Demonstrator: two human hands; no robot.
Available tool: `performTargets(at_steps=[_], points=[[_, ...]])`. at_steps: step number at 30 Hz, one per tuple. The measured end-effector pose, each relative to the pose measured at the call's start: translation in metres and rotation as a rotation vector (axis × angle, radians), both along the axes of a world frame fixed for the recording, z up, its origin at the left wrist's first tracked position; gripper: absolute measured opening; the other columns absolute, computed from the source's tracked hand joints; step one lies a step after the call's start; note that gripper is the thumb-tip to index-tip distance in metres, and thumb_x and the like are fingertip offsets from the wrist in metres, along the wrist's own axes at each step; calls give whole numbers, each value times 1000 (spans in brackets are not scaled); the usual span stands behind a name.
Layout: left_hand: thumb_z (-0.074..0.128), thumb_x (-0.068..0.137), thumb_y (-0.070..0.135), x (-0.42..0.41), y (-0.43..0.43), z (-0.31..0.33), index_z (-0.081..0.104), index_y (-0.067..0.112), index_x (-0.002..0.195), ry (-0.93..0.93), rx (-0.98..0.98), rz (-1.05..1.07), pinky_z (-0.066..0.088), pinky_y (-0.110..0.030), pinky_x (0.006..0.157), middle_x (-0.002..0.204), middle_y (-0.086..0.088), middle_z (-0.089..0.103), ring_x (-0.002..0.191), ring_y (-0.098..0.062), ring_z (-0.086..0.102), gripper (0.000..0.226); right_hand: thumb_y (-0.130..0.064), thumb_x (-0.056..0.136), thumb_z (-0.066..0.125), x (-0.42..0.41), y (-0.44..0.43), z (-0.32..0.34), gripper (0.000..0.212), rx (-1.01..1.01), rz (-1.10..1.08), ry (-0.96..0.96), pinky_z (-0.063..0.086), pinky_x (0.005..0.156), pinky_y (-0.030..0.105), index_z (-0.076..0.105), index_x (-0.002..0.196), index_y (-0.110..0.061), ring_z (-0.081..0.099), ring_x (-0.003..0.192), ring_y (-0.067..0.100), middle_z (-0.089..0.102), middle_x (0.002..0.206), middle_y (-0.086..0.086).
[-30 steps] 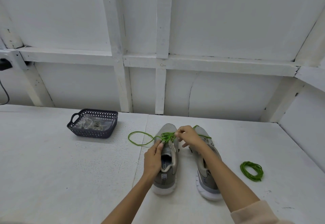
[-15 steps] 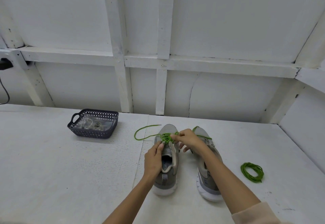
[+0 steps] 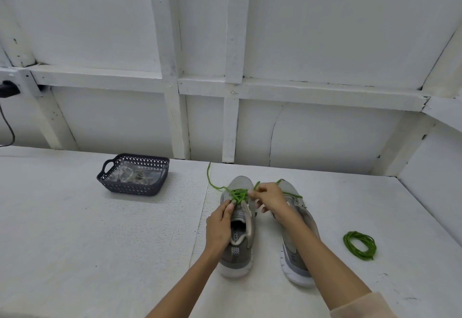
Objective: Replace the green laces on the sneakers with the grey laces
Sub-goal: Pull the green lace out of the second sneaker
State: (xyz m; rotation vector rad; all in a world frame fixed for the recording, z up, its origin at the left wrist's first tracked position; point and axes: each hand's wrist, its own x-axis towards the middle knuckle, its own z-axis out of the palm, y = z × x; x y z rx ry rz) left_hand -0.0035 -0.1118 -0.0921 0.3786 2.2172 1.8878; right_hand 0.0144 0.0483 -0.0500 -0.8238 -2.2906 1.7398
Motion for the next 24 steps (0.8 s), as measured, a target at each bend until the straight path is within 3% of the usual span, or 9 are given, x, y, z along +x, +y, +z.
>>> performTargets(at_steps=[3,6,9,11,14,17,20,24], points=[[51,99,30,0,0,0,66,24,116,-4,-7,-1,40,-11,80,103,16,62,94,0,58,24,-20,96,58,-2,3,4,21,-163,-258,159,32,38,20,55,84,-4,47,47,16,59,72,8],[50,99,31,-1,0,-2,66,23,116,-8,-9,1,41,-13,79,105,12,64,97,-6,58,24,-33,89,69,5,3,10,34,-114,6,-37,36,38,19,61,88,0,53,48,16,65,74,7],[51,99,29,-1,1,-2,67,23,115,-5,1,9,40,-10,76,104,12,64,95,-4,59,23,-22,86,73,7,2,7,24,-10,168,-129,37,38,19,63,80,-2,56,46,13,66,73,9],[51,99,28,0,0,0,67,23,114,-7,7,7,39,-7,76,104,14,64,94,-2,58,23,-14,92,65,2,-1,5,21,-33,-10,2,33,36,18,56,76,-3,51,41,12,63,72,11],[51,99,29,0,0,-2,67,21,116,-6,8,4,40,-12,80,108,11,64,99,-6,58,25,-19,98,55,-2,0,7,22,-170,-297,166,31,35,18,54,81,-4,46,43,15,59,70,9],[50,99,30,-1,1,-3,67,19,119,-6,-5,7,41,-15,82,110,7,66,101,-9,60,28,-31,91,67,3,-2,12,29,-101,-21,-42,34,37,19,58,83,-4,51,47,16,63,73,10],[50,99,30,-1,1,-1,68,22,115,13,-24,11,41,-15,79,108,9,66,97,-7,60,24,-20,86,73,3,-1,10,23,44,171,-157,36,38,19,60,73,-6,54,47,15,62,69,11],[50,100,30,2,-1,4,63,34,100,22,-26,7,40,-6,72,93,18,62,86,3,56,14,-13,95,60,-5,-1,5,20,17,-168,66,34,35,19,58,76,-7,49,44,15,62,69,8]])
